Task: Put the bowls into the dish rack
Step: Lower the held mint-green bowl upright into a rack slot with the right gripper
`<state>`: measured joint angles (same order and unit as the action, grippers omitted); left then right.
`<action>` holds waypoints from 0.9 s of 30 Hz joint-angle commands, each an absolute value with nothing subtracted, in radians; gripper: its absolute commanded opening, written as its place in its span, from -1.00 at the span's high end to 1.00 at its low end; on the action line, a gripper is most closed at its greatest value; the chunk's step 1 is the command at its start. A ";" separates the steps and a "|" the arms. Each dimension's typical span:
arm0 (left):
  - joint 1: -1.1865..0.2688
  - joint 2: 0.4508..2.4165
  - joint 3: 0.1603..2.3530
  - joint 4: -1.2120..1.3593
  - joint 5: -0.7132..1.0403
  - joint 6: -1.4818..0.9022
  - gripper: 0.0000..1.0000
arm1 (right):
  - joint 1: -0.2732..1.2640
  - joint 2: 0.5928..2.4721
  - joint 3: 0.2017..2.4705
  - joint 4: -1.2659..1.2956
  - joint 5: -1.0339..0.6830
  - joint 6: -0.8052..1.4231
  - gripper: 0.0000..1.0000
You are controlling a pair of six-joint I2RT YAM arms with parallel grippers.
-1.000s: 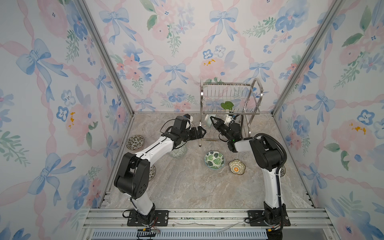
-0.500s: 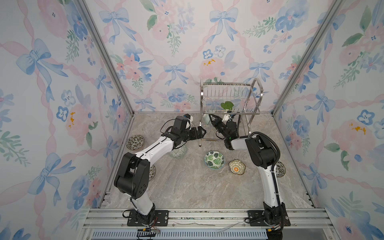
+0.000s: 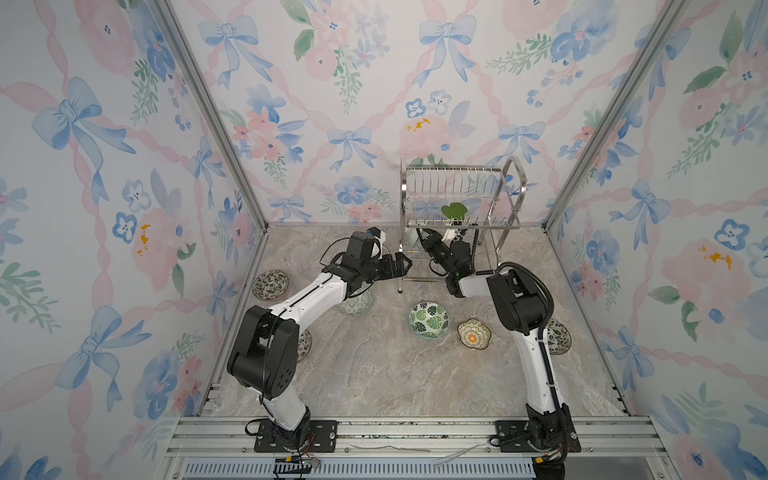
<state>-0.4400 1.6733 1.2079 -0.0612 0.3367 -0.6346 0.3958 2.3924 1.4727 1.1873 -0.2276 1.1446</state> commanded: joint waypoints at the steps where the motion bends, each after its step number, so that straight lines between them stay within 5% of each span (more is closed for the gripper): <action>1: -0.444 1.644 1.198 -0.070 0.331 -0.614 -0.96 | 0.403 2.408 1.516 1.178 -0.243 1.132 1.00; 27: -0.441 1.638 1.197 -0.070 0.331 -0.618 -0.96 | 0.376 2.404 1.537 1.163 -0.338 1.103 0.95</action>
<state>-0.4400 1.6707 1.2079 -0.0612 0.3367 -0.6346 0.3805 2.4222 1.5257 1.1305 -0.3046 1.1294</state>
